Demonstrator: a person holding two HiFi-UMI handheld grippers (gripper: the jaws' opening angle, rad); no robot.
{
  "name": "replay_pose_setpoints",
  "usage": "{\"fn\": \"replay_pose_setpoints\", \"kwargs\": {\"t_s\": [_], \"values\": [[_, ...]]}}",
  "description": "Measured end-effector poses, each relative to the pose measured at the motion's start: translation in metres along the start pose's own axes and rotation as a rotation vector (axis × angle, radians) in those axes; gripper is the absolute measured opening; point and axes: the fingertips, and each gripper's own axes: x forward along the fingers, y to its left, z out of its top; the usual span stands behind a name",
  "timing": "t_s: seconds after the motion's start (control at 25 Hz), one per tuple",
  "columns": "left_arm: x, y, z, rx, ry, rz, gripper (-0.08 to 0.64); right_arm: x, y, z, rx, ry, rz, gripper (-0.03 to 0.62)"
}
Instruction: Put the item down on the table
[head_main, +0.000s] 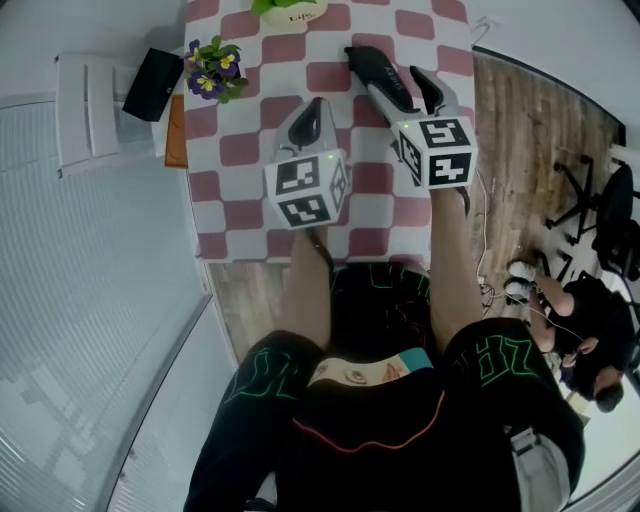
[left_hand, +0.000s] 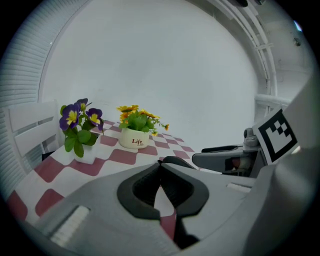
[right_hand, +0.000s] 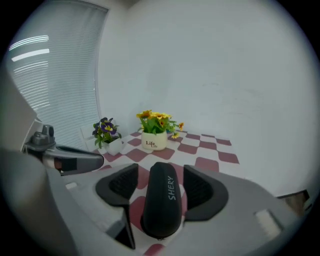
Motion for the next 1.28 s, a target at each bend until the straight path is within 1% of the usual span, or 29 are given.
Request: {"fn": "replay_pose_setpoints", "kwargs": {"t_s": [0.08, 0.12, 0.28, 0.32, 0.44, 0.48, 0.6, 0.68, 0.8, 0.92, 1.04, 1.16, 1.28], "values": [[-0.008, -0.009, 0.006, 0.009, -0.024, -0.003, 0.009, -0.017, -0.004, 0.008, 0.004, -0.052, -0.025, 0.186], [-0.012, -0.012, 0.009, 0.014, -0.037, -0.004, 0.009, -0.026, -0.006, 0.011, 0.008, -0.076, -0.037, 0.145], [-0.029, -0.024, 0.025, 0.036, -0.099, -0.004, 0.009, -0.058, -0.013, 0.022, 0.022, -0.149, -0.067, 0.015], [-0.034, -0.027, 0.030, 0.043, -0.117, -0.004, 0.009, -0.066, -0.015, 0.025, 0.027, -0.169, -0.069, 0.005], [-0.051, -0.041, 0.052, 0.082, -0.188, -0.005, 0.009, -0.095, -0.019, 0.042, 0.061, -0.259, -0.050, 0.005], [-0.058, -0.047, 0.061, 0.109, -0.211, 0.001, 0.009, -0.107, -0.021, 0.048, 0.075, -0.295, -0.038, 0.005], [-0.083, -0.075, 0.083, 0.228, -0.265, 0.025, 0.009, -0.145, -0.032, 0.057, 0.102, -0.369, -0.027, 0.005], [-0.095, -0.091, 0.095, 0.268, -0.304, 0.020, 0.009, -0.165, -0.042, 0.061, 0.111, -0.400, -0.042, 0.003], [-0.107, -0.103, 0.118, 0.294, -0.367, 0.013, 0.009, -0.188, -0.054, 0.077, 0.114, -0.478, -0.068, 0.005], [-0.115, -0.109, 0.142, 0.321, -0.418, 0.014, 0.009, -0.209, -0.061, 0.098, 0.100, -0.568, -0.071, 0.004], [-0.122, -0.116, 0.149, 0.328, -0.434, 0.014, 0.009, -0.223, -0.061, 0.102, 0.088, -0.588, -0.076, 0.003], [-0.121, -0.119, 0.156, 0.345, -0.452, 0.005, 0.009, -0.225, -0.064, 0.106, 0.086, -0.607, -0.085, 0.004], [-0.117, -0.123, 0.160, 0.356, -0.447, 0.001, 0.009, -0.226, -0.070, 0.109, 0.092, -0.618, -0.090, 0.004]]}}
